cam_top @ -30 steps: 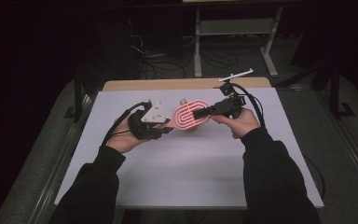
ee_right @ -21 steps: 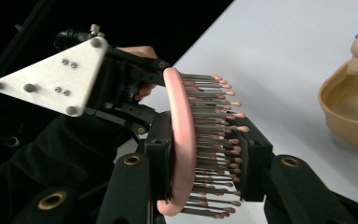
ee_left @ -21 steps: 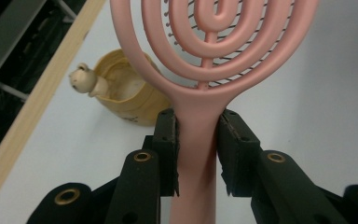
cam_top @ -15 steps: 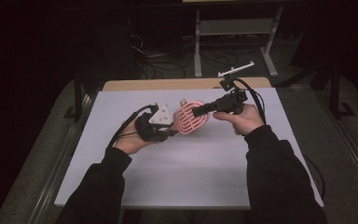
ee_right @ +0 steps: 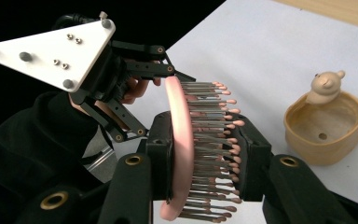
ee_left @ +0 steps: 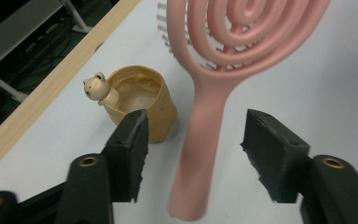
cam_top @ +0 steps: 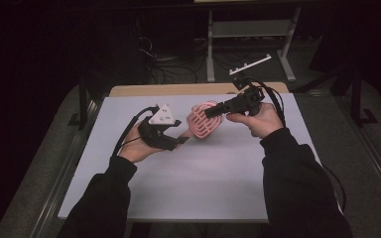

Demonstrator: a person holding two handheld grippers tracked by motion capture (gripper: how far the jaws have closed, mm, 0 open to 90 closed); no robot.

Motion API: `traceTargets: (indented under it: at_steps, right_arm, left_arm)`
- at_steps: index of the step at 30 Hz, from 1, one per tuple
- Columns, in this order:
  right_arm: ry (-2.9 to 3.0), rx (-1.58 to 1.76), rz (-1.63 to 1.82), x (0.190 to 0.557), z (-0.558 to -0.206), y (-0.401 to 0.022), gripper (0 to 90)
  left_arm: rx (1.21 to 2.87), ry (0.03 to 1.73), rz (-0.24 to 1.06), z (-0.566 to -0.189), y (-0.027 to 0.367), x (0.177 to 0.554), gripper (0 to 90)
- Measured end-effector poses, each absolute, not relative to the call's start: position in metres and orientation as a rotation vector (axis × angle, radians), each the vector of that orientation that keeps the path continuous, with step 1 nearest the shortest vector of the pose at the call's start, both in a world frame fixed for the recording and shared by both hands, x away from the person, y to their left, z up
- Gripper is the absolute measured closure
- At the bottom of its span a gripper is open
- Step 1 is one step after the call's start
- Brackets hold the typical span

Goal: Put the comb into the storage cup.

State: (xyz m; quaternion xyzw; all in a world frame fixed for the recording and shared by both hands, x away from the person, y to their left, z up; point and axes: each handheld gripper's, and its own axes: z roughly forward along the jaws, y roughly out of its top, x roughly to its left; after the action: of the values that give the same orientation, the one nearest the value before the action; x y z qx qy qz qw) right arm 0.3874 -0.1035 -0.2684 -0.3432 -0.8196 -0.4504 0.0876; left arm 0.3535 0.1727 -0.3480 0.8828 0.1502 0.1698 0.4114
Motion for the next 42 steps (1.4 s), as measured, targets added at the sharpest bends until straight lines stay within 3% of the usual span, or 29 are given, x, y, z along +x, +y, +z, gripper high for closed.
traceTargets:
  at_steps: [11,23,30,42]
  right_arm:
    - [-2.501,-1.041,-1.376,0.387,-0.24,-0.106,63.0]
    - [-2.549,-1.132,-1.417,0.393,-0.206,-0.114,63.1]
    - [-2.565,-1.186,-1.438,0.401,-0.19,-0.121,63.0]
    - [-2.562,-1.278,-1.437,0.414,-0.184,-0.133,63.0]
  left_arm:
    - [2.121,0.477,0.395,-0.35,0.195,0.361,29.8]
    - [2.062,0.516,0.345,-0.353,0.212,0.361,6.3]
    - [2.021,0.543,0.328,-0.354,0.226,0.362,0.0]
    - [1.977,0.615,0.312,-0.367,0.252,0.365,0.0]
